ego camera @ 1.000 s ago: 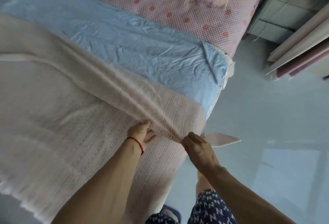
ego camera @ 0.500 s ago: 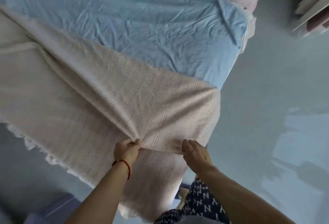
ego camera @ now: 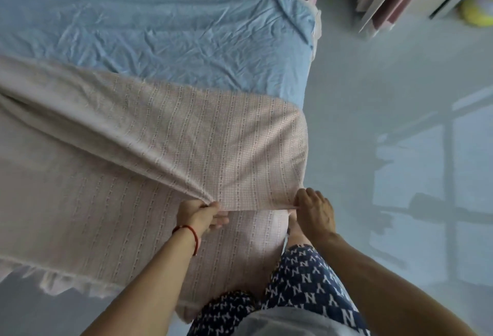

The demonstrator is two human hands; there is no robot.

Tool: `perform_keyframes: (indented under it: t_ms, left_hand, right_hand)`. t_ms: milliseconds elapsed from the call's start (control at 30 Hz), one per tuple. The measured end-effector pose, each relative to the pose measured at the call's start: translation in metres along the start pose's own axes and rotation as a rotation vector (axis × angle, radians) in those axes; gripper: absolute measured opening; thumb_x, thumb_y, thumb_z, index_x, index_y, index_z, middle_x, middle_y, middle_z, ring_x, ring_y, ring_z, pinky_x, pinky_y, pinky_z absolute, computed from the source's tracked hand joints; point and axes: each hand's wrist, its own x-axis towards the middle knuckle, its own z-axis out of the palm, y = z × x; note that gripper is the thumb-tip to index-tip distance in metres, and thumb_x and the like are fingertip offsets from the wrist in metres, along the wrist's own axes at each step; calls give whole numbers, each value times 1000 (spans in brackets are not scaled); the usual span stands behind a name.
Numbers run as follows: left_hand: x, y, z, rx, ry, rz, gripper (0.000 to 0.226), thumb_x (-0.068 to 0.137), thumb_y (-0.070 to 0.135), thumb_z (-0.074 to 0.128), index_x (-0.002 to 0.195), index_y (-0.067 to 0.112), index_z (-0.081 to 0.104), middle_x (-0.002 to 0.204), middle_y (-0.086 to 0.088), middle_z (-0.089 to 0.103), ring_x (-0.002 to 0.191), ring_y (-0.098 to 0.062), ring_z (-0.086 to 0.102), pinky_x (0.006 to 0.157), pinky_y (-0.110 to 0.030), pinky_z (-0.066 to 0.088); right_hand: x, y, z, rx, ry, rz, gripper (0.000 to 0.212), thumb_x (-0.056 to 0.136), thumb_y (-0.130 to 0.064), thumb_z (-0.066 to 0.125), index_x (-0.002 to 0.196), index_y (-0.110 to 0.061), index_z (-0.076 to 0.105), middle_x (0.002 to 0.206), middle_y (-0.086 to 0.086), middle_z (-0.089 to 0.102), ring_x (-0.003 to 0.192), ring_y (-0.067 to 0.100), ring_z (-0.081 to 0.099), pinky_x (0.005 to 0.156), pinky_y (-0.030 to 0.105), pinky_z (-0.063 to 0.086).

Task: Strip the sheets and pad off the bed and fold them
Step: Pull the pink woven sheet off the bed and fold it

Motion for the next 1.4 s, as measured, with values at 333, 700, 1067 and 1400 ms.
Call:
perform_keyframes:
  t_ms: [333, 700, 1067, 1400]
  left_hand:
    - [-26, -106, -89, -43, -176, -13, 18, 94, 14, 70, 101, -1, 65, 91, -17, 77, 77, -24, 76, 55, -26, 55]
    - [71, -190, -55, -121, 114, -121, 14, 97, 14, 65, 89, 5, 58, 78, -12, 63, 64, -19, 60, 56, -30, 55]
    - [67, -210, -58, 133, 141, 8, 40, 75, 49, 82, 84, 11, 71, 87, -3, 70, 82, -20, 65, 88, -45, 59]
    - [38, -232, -75, 405, 359, 144, 39, 92, 47, 65, 76, 11, 67, 88, -10, 68, 90, -32, 65, 90, -45, 54]
  right_hand:
    - [-140, -63, 40, 152, 168, 415, 15, 83, -3, 60, 81, -16, 66, 81, 7, 67, 78, 35, 62, 66, 37, 44]
    - [-165, -49, 160, 1508, -140, 1216, 27, 99, -18, 58, 117, 2, 56, 91, 17, 65, 67, 27, 65, 56, 34, 60]
    - [-147, -17, 152, 2023, -322, 1470, 13, 95, -14, 69, 93, -3, 62, 64, 7, 67, 63, 16, 65, 63, 35, 62]
    - [-208, -43, 161, 2003, -212, 1420, 19, 92, -8, 72, 103, 4, 63, 83, 15, 75, 64, 21, 76, 57, 33, 63]
